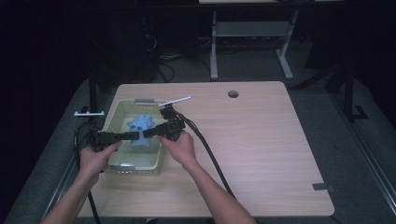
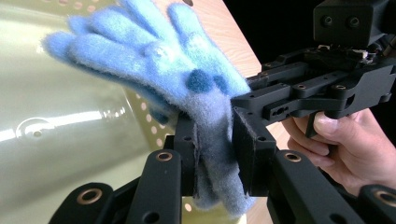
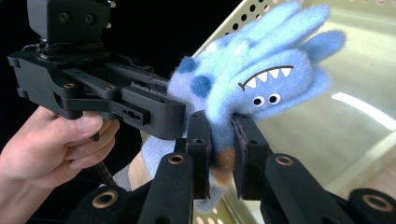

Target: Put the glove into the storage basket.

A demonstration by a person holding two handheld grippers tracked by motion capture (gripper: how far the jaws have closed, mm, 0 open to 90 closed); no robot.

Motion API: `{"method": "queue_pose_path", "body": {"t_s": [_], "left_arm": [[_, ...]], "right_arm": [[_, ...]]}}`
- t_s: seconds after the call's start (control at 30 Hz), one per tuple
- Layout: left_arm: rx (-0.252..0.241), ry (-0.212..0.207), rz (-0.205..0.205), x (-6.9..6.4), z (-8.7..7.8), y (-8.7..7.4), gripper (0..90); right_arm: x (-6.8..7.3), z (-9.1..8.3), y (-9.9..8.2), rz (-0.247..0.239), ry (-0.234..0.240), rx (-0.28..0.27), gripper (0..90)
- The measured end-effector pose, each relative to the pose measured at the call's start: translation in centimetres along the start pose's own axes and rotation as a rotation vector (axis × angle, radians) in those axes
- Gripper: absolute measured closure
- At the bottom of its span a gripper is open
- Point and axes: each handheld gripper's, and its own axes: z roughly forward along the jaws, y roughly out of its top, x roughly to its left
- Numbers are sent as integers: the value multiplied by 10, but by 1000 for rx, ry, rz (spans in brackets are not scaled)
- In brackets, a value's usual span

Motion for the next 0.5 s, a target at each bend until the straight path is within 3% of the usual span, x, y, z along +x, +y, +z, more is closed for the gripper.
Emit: {"method": "queue_pose_path", "body": {"t_s": [0.3, 0.5], "left_arm": [[6, 11, -23, 11, -6, 2, 729], [42, 36, -30, 20, -4, 2, 755]], "right_arm": [[-1, 12, 4, 12, 7, 18, 781], [-3, 21, 4, 17, -5, 45, 782]]}}
